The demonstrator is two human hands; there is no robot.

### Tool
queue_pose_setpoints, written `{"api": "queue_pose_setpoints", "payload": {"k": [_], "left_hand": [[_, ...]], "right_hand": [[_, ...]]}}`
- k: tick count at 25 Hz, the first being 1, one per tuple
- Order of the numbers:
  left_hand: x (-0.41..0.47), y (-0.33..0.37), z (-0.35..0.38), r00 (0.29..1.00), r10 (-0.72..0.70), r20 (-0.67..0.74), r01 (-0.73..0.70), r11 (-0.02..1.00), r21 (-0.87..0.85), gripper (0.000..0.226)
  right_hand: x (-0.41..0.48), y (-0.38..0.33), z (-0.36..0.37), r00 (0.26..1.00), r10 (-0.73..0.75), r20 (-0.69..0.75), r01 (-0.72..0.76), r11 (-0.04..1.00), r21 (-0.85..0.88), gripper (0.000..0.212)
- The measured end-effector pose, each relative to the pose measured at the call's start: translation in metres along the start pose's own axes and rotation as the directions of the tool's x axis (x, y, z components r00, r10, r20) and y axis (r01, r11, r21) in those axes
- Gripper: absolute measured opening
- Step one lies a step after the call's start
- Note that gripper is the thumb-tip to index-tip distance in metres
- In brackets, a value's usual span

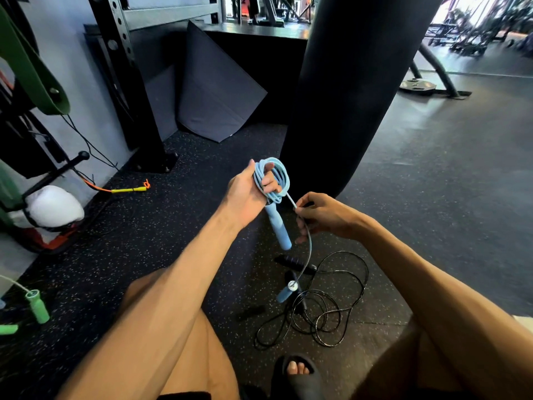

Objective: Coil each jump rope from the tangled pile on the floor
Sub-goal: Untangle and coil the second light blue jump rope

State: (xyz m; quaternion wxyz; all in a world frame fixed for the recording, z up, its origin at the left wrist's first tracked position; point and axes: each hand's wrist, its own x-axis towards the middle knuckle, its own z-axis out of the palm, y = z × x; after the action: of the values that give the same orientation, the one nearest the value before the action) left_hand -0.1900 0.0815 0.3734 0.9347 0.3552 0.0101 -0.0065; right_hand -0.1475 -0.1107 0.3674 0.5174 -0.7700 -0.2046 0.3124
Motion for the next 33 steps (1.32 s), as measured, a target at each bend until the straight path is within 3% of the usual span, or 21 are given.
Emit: {"api": "queue_pose_setpoints", "payload": {"k": [4,7,10,12,15,20,22,25,30,33], "left_hand": [[0.006,0.003,-0.001,0.968,0.148,-0.202,-0.147,0.989,0.020,0.046],[0.009,0.004,-0.007,0.890,0.313,-0.330,-0.247,0.942,0.226,0.040],[0.010,-0.001,-0.015,0.799,0.531,-0.282,-0.258,0.726,0.637,0.035],[0.011,-0.005,-0.019,0.783,0.594,-0.184,-0.231,0.552,0.801,0.035],[0.008,-0.008,-0.022,0.849,0.523,-0.077,-0.151,0.380,0.913,0.039],[0.003,-0.020,-0.021,0.984,0.176,0.029,-0.053,0.132,0.990,0.046],[0.003,-0.025,-0.019,1.000,0.022,0.005,-0.009,0.179,0.984,0.051],[-0.001,-0.027,-0.011,0.988,-0.152,-0.043,0.101,0.398,0.912,0.054],[-0.004,-0.022,-0.007,0.953,-0.302,0.004,0.189,0.606,0.773,0.055],[-0.005,-0.015,-0.007,0.925,-0.373,0.076,0.270,0.783,0.560,0.050]], "right_hand": [[-0.007,-0.003,0.008,0.983,0.112,0.148,-0.097,0.990,-0.104,0.016],[-0.007,-0.002,0.014,0.955,0.189,0.230,-0.162,0.978,-0.132,0.013],[-0.005,-0.002,0.016,0.944,0.181,0.275,-0.137,0.976,-0.169,0.011],[-0.005,-0.005,0.015,0.952,0.116,0.283,-0.060,0.978,-0.199,0.014],[-0.007,-0.013,0.014,0.968,-0.009,0.251,0.068,0.972,-0.226,0.020],[-0.013,-0.023,0.003,0.977,-0.201,0.068,0.212,0.918,-0.334,0.024],[-0.012,-0.025,0.001,0.965,-0.260,-0.019,0.233,0.894,-0.383,0.024],[-0.007,-0.025,0.002,0.949,-0.288,-0.129,0.236,0.919,-0.316,0.022],[0.003,-0.019,0.003,0.937,-0.252,-0.241,0.222,0.964,-0.145,0.027],[0.007,-0.014,0.000,0.932,-0.223,-0.284,0.208,0.975,-0.083,0.026]]}}
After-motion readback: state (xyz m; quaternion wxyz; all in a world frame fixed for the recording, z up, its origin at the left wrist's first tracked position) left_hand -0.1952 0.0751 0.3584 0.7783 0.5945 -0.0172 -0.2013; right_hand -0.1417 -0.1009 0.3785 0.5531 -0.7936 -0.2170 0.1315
